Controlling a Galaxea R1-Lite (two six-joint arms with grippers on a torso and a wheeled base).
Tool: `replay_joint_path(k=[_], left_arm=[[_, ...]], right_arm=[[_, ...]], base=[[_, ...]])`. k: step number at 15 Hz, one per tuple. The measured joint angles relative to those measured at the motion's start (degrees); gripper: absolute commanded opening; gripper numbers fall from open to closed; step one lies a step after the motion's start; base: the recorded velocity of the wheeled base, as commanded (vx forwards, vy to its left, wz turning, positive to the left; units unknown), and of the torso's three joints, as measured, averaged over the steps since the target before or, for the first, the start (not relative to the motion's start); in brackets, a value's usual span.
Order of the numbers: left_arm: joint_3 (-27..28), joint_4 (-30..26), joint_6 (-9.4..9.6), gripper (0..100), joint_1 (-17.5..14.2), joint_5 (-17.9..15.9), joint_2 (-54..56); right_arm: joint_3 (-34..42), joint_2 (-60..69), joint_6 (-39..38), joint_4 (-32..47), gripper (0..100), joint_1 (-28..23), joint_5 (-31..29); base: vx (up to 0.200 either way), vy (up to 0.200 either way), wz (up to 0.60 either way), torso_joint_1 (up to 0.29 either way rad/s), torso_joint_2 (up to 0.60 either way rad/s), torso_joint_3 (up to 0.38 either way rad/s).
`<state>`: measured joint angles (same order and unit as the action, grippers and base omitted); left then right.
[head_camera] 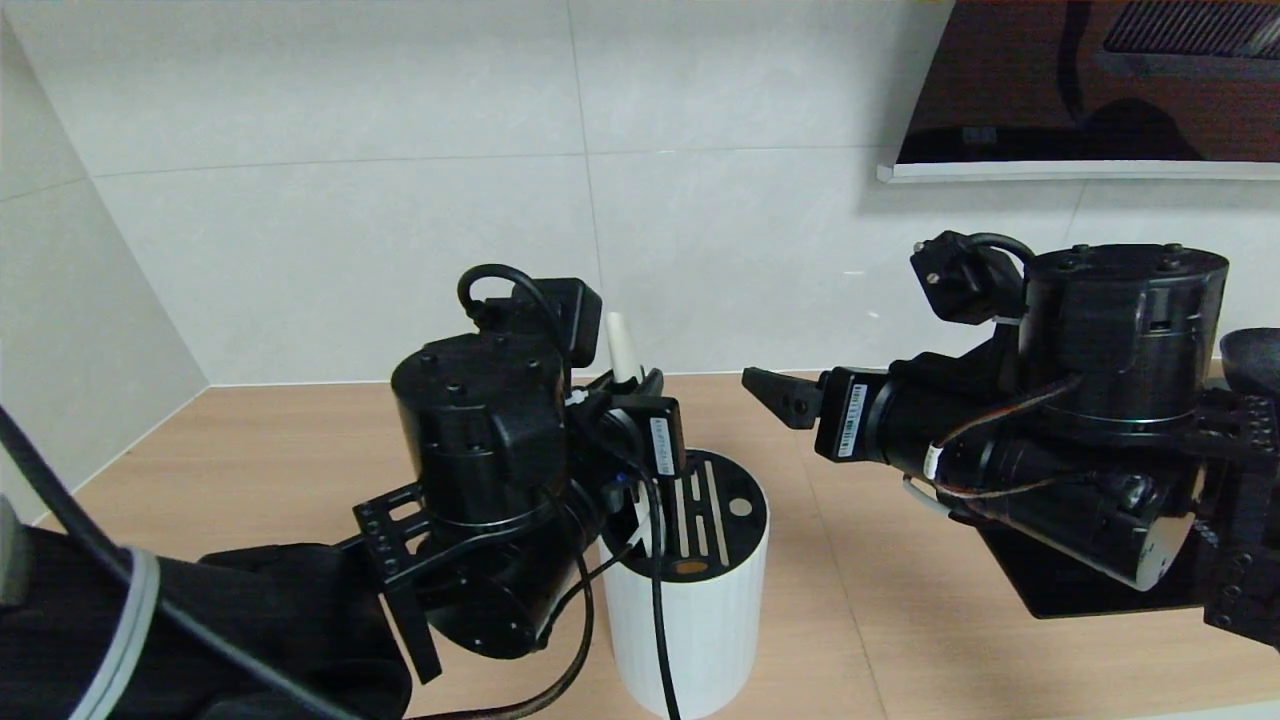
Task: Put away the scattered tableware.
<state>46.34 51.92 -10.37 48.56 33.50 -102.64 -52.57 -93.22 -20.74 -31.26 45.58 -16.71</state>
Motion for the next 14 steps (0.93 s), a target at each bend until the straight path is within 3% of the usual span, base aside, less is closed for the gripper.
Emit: replay_joint_path(k=[14], left_arm=[[-3.34, 0.0, 0.2, 0, 2.46, 0.82, -3.83]], right_arm=[[0.0, -0.18, 0.0, 0.0, 100, 0.01, -0.04]], base=[[0.0, 0.0, 0.0, 0.0, 0.0, 0.0]])
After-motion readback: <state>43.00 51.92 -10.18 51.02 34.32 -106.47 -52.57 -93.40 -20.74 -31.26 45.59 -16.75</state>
